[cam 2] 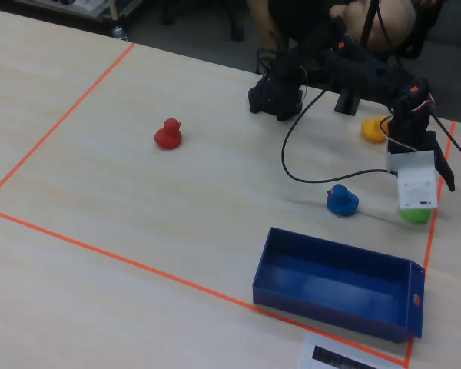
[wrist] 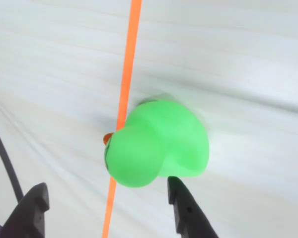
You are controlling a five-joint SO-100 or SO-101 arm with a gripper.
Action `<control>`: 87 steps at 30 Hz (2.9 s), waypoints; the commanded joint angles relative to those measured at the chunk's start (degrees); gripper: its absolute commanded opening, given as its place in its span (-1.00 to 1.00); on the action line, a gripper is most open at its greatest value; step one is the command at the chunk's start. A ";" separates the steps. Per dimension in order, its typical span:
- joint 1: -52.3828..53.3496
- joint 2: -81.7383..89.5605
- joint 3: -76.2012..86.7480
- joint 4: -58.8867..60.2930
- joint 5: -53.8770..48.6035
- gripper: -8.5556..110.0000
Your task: Grasp green duck and put it into box.
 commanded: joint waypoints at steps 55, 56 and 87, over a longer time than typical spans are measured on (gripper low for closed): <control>20.57 5.89 -31.64 9.84 3.43 -0.86; 21.71 5.36 -31.11 7.65 3.43 -0.86; 34.54 -7.91 -20.39 -9.05 -12.83 -0.59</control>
